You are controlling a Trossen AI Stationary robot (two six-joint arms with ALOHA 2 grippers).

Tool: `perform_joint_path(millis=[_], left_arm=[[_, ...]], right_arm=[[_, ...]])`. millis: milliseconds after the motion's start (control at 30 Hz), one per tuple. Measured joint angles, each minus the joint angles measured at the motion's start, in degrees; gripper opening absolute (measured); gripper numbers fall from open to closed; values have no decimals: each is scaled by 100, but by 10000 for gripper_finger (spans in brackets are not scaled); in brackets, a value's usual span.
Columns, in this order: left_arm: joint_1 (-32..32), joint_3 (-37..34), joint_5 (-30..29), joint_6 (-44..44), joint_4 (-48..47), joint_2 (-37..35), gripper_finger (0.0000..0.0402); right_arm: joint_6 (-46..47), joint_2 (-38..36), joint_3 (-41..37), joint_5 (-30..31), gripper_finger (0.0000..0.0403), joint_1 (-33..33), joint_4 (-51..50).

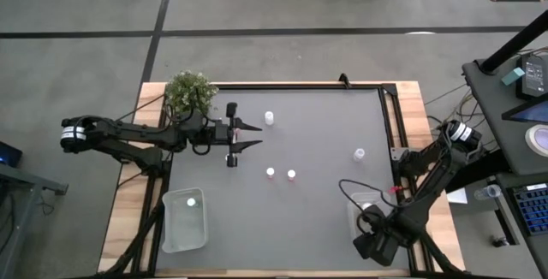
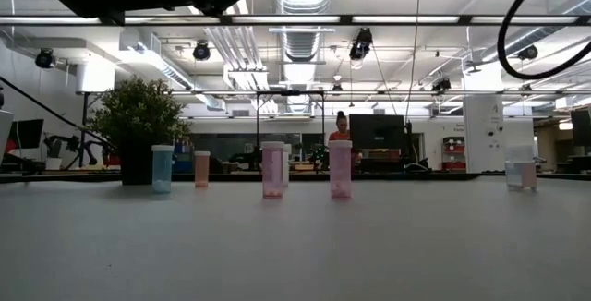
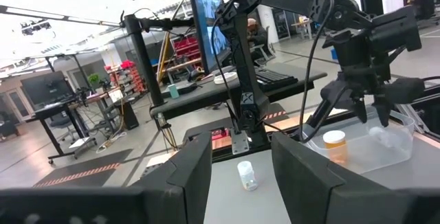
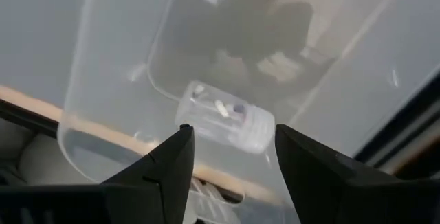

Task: Pick and place medicine bottles into bin by pill shape (circle, oval)
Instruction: Put the left transparent capsule bottle into the transparent bin

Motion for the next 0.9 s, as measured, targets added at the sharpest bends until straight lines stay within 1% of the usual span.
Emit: perform_joint_path(millis=[67,133,333,433,600,900], left_arm=[[0,0,-2,20,0,0,134],[0,0,-2,31,0,0,134],[0,0,-2,45,0,0,134],[0,0,-2,44,0,0,134],[0,-1,-2,44,0,0,134],[1,0,-4,42,0,0,134]], right_arm=[[-119,0,0,-69,192,-42,3],[-517,0,2,-69,192,-42,34],[-2346,0,0,30,192,-36,33],[-2889,24,2,54,192,-36,-15],[-3352,76,-13,86,192,-24,-87],[-3592,76,-128,134,191,-25,-115]])
